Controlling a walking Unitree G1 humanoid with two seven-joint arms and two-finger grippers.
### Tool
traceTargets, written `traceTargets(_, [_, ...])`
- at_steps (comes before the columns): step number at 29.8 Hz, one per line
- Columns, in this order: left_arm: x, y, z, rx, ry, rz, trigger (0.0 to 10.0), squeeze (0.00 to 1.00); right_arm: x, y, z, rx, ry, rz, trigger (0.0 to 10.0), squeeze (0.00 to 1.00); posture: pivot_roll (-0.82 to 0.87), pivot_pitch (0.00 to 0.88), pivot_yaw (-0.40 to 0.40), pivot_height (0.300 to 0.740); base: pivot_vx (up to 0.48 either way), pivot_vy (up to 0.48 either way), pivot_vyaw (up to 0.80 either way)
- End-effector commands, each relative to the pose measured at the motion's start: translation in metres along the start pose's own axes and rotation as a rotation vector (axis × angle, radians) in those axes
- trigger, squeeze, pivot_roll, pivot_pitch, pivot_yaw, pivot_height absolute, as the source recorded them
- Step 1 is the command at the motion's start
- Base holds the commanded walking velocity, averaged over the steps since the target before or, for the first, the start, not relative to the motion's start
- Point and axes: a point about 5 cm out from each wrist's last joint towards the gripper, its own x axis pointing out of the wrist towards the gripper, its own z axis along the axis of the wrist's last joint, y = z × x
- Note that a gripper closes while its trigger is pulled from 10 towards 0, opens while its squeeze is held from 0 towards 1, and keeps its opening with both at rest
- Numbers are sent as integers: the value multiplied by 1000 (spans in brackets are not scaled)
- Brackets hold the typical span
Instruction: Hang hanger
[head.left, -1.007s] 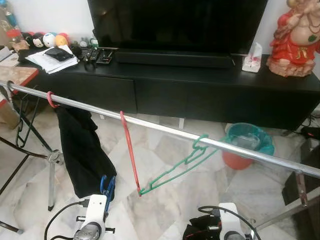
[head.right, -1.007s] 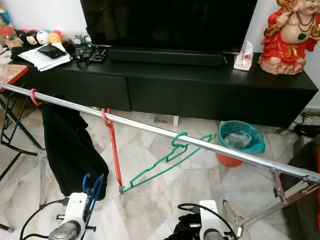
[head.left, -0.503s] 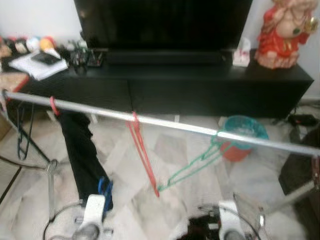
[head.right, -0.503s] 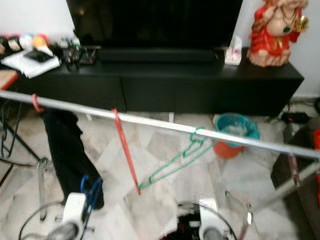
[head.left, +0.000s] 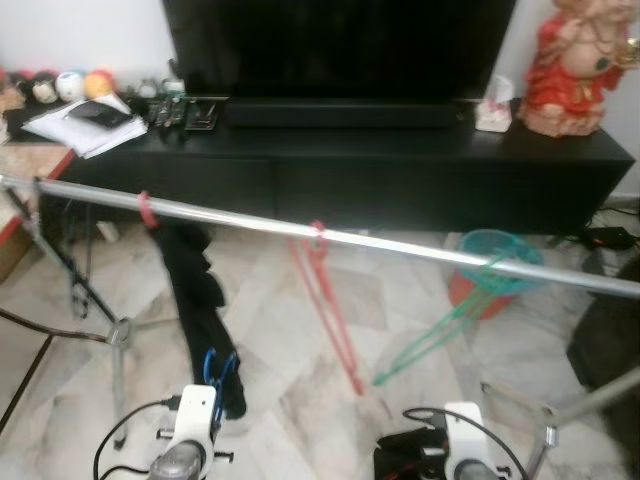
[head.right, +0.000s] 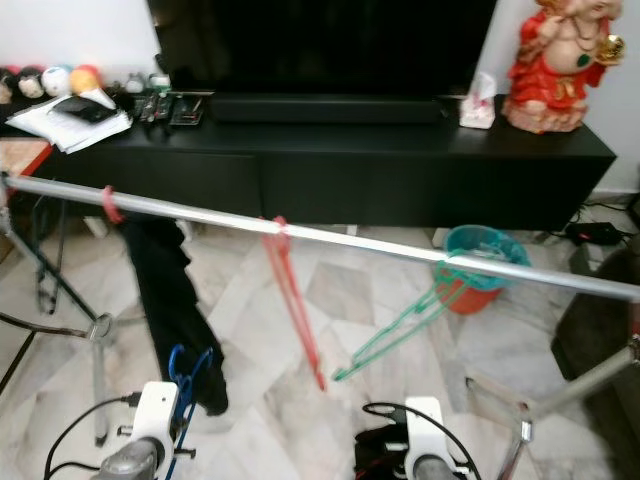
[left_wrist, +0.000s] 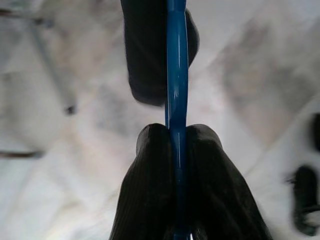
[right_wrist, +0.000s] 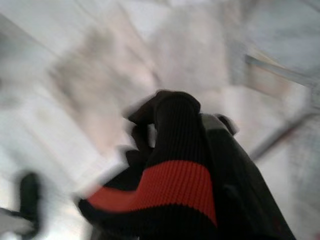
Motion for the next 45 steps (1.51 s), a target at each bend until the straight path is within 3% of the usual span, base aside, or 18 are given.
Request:
traceTargets(1, [1,-4,2,0,-3,-5,10000,0,-1,-4,-5,-1,17,-10,10000,0,-17,0,24,740,0,270,0])
traceTargets(23, [1,-14,4,17,-14,-28,10000,0,-1,-2,-5,-5,16,-10,10000,0,-15,0,26,740,0,36,0])
traceTargets(45, [0,-9,1,9,-19,-24,10000,0,-1,-2,-4,-3,10,-14,10000,0,-17,0,29,740,0,0,0])
